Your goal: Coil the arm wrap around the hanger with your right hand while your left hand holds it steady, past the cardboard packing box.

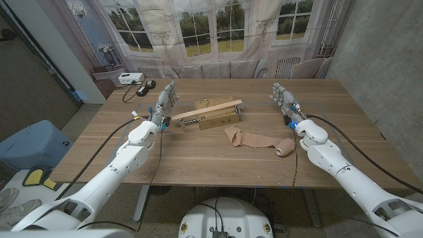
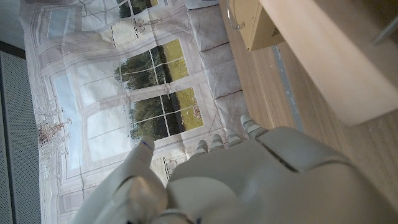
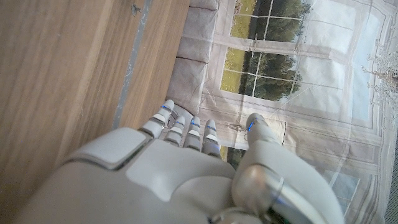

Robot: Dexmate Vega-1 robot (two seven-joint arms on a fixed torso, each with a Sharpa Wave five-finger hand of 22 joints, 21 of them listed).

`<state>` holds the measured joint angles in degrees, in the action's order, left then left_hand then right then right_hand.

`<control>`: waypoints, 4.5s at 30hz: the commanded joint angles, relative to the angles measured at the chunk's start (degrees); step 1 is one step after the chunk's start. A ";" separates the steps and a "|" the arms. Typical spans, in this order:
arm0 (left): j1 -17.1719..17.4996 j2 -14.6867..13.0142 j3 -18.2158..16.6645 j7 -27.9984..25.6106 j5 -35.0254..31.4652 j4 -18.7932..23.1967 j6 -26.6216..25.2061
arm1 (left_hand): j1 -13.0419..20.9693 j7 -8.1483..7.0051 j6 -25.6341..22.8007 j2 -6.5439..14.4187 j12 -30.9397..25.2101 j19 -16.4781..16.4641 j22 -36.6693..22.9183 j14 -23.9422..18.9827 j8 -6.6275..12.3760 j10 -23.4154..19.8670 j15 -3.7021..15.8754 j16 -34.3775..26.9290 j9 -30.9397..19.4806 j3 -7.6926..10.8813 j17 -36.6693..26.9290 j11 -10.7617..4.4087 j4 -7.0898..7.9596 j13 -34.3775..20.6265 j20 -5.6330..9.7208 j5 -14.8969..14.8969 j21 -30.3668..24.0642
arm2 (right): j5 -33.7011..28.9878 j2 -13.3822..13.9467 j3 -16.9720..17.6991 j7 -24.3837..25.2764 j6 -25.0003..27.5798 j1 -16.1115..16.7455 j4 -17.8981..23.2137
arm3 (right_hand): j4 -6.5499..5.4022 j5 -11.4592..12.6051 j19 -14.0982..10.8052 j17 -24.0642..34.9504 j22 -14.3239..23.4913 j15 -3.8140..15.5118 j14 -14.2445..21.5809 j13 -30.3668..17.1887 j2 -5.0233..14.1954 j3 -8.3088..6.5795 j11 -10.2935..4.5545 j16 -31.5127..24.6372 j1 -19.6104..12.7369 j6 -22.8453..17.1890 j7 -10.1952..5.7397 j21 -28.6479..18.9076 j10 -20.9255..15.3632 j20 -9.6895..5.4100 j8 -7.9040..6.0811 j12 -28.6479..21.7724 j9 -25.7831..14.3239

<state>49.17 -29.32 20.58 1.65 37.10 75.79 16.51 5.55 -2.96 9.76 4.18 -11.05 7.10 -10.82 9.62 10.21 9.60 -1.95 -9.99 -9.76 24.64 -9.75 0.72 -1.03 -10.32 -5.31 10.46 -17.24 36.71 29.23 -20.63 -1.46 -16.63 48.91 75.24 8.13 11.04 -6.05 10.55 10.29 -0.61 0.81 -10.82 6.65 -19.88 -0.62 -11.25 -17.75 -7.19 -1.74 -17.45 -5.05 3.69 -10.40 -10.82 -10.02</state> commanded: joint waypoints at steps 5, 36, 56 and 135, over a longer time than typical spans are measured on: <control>1.54 0.50 -1.71 -0.02 -2.33 1.98 -1.34 | 0.62 -0.12 3.08 -0.02 -0.39 0.41 -0.26 3.27 0.21 2.89 -0.11 -0.42 -0.11 0.26 -0.14 -0.06 -0.13 -0.10 0.12 0.33 -0.18 | -2.01 -1.82 3.87 -0.72 1.05 3.42 2.45 | 0.03 0.40 -0.44 0.22 0.09 0.09 0.53 -0.23 0.08 -0.34 0.03 -0.30 -0.49 -0.36 0.07 -0.16 -0.35 0.10 -0.26 -0.32 -0.24; -1.35 -5.54 0.88 -0.81 -10.25 10.81 -14.18 | 3.64 0.61 0.96 -2.65 -1.59 -1.11 -0.45 -1.47 0.76 -1.68 -3.85 -1.24 -0.40 -0.13 -0.32 2.99 -3.90 -0.46 -4.52 0.32 0.16 | -5.36 -5.41 3.36 -4.38 -2.85 1.93 -2.75 | 0.04 0.41 -0.51 0.21 0.11 -0.22 0.46 -0.23 0.16 -0.30 -0.04 -0.28 -0.55 -0.38 0.10 0.24 -0.66 0.30 -0.29 -0.43 -0.24; -0.55 -13.53 2.27 -4.47 -16.63 23.86 -29.25 | 9.19 3.62 -1.33 -3.12 -2.22 -1.70 -0.75 -5.24 1.86 -3.51 -5.56 -2.01 -0.69 1.12 -0.75 4.40 -7.76 -1.04 -6.58 0.53 0.36 | -4.70 -6.11 3.96 -7.50 -5.02 1.42 -5.15 | 0.05 0.41 -0.71 0.21 0.12 -0.41 0.50 -0.23 0.16 -0.25 -0.07 -0.29 -0.57 -0.45 0.17 0.48 -0.78 0.22 -0.31 -0.44 -0.24; -32.47 -24.14 31.49 27.38 -41.96 36.07 -70.26 | 32.13 5.28 -2.44 -5.66 -3.03 -6.28 -0.62 -5.89 2.52 -3.45 -4.72 -1.81 -1.45 3.55 -1.21 3.85 -9.20 -2.70 -6.26 2.45 0.47 | -2.61 -8.90 5.72 -9.81 -8.79 1.83 -9.81 | -0.08 0.36 -1.17 0.25 0.16 -0.73 1.02 -0.25 0.14 0.05 -0.06 -0.47 -0.37 -0.50 0.34 1.29 -1.32 0.57 -0.32 -0.49 -0.24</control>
<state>23.47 -54.97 45.30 22.79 1.26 112.98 -49.94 36.70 2.45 7.38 -1.64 -13.74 1.24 -11.45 4.17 12.32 6.36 -6.55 -11.49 -11.08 27.73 -10.81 4.69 -10.28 -12.78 -11.53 12.79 -16.57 33.77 20.75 -15.21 -10.76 -24.72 50.88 66.35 8.13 11.31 -6.66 10.51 10.26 -1.11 1.32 -10.78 6.97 -19.86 -0.52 -11.46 -18.17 -7.37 -1.53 -16.31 -5.75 4.31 -10.38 -10.87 -9.98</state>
